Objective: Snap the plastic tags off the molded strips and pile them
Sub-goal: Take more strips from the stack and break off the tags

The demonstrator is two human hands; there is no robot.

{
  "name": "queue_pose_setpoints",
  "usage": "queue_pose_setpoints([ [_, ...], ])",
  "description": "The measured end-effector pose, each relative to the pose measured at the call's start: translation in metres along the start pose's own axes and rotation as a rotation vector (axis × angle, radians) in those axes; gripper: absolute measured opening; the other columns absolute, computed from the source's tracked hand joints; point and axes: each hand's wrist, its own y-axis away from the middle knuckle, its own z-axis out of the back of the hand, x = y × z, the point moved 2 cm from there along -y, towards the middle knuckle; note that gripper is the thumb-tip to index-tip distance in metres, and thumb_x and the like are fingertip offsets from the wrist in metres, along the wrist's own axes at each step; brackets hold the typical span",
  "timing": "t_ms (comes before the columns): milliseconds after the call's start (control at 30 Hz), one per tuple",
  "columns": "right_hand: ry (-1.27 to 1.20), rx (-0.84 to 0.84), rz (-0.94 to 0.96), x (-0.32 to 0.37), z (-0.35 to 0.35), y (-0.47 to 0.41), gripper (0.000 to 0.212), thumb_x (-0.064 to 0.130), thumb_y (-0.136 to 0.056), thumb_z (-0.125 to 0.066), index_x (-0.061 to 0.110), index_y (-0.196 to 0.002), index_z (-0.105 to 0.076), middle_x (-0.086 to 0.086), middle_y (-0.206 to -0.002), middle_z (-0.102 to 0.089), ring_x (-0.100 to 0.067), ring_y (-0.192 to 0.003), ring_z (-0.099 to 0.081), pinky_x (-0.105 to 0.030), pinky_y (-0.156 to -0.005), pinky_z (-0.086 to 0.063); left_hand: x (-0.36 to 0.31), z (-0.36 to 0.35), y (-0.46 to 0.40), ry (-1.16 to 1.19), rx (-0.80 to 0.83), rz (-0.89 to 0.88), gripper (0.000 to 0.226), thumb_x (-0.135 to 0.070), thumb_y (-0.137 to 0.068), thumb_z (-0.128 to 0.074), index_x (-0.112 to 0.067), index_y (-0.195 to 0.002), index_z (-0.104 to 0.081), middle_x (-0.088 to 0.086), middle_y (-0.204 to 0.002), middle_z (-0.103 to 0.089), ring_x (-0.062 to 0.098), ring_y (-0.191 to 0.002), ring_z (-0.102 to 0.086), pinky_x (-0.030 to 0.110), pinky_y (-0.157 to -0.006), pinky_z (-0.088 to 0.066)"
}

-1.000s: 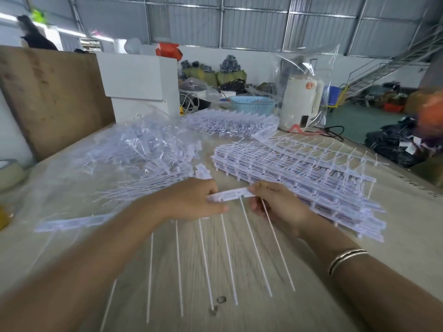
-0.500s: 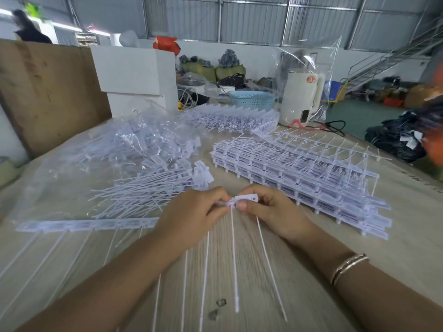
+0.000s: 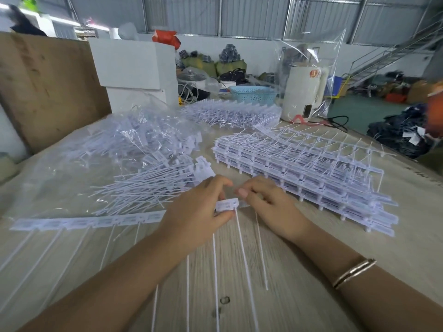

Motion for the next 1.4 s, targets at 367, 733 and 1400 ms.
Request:
queue_pose_setpoints([
  [367,-0.247,0.058,-0.134,0.003,0.003,0.003,0.016,0.009,-0.088,-0.060,0.008,-0.073,-0.064,-0.006,-0.084,-0.058,-0.006,-0.078,-0.052,-0.015,-0.076,-0.036,0.010,0.012,0.005,-0.046,0.152,-0.012,0.029,-0.027,-0.082,-0.058,-0.033,-0.110,-0.050,-0.014,-0.101,-0.060,0.010,-0.085,-0.059,0.038,-0.072,-0.049],
  [733,-0.109,0.023,0.065,0.007,0.004,0.000,0.010,0.008,-0.087,-0.063,0.003,-0.090,-0.071,-0.011,-0.087,-0.065,-0.011,-0.082,-0.058,-0.017,-0.079,-0.041,0.015,0.010,0.002,-0.062,0.044,-0.023,0.020,-0.037,-0.088,-0.058,-0.024,-0.102,-0.064,-0.013,-0.085,-0.070,0.005,-0.071,-0.062,0.027,-0.062,-0.046],
  [1400,-0.815,-0.113,-0.185,0.008,0.003,-0.001,0.018,0.011,-0.078,-0.061,0.018,-0.063,-0.068,0.001,-0.067,-0.065,-0.010,-0.065,-0.060,-0.022,-0.067,-0.046,0.002,0.007,-0.002,0.335,0.040,0.032,0.013,-0.020,-0.093,-0.056,-0.023,-0.083,-0.064,-0.012,-0.069,-0.066,-0.001,-0.052,-0.056,0.011,-0.051,-0.039],
])
